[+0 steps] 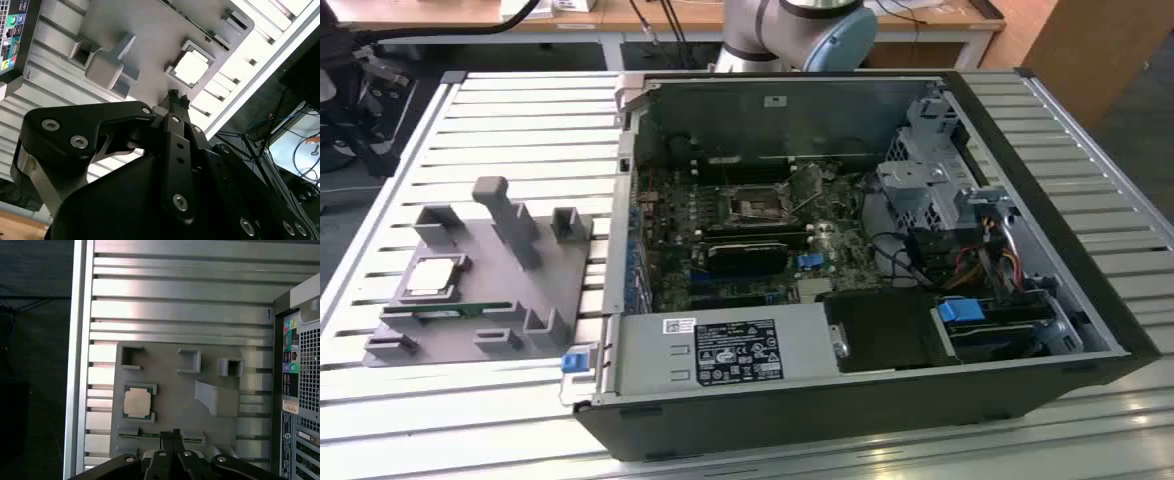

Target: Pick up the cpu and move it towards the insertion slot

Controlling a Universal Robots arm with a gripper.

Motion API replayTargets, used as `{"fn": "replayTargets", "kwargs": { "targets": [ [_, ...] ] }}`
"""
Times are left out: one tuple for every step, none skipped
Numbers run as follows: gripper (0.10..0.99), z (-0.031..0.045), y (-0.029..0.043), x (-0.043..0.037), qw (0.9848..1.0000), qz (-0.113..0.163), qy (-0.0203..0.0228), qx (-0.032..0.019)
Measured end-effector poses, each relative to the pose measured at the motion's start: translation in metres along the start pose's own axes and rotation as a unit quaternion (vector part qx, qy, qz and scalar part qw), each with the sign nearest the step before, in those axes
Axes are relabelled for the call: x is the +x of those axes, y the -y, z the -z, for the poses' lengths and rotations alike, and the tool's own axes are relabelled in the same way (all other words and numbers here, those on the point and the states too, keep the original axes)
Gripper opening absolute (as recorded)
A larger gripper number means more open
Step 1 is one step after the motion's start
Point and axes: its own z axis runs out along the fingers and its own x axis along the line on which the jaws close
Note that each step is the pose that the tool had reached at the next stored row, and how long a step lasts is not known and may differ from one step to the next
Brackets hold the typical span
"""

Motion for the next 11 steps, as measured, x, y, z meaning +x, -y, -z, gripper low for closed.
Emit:
{"fn": "replayTargets", "kwargs": {
  "targets": [
    [0.106,0.0,0.0,0.0,1.0,0.0,0.0,0.0],
    [0.106,0.0,0.0,0.0,1.0,0.0,0.0,0.0],
    [0.106,0.0,0.0,0.0,1.0,0.0,0.0,0.0],
    [0.106,0.0,0.0,0.0,1.0,0.0,0.0,0.0],
    [0.106,0.0001,0.0,0.0001,1.0,0.0,-0.0001,0.0001],
    [0.106,0.0001,0.0,0.0006,1.0,0.0,-0.0001,0.0001],
    [0.106,0.0,-0.0001,0.0013,1.0,0.0,0.0,0.0001],
    [0.106,-0.0002,0.0,0.0019,1.0,0.0,0.0,0.0],
    [0.106,-0.0003,0.0,0.0019,1.0,0.0,0.0,0.0],
    [0.106,-0.0008,0.0,0.0025,1.0,0.0,0.0001,0.0],
    [0.106,-0.0014,0.0,0.0034,1.0,0.0,0.0,0.0]
  ]
}}
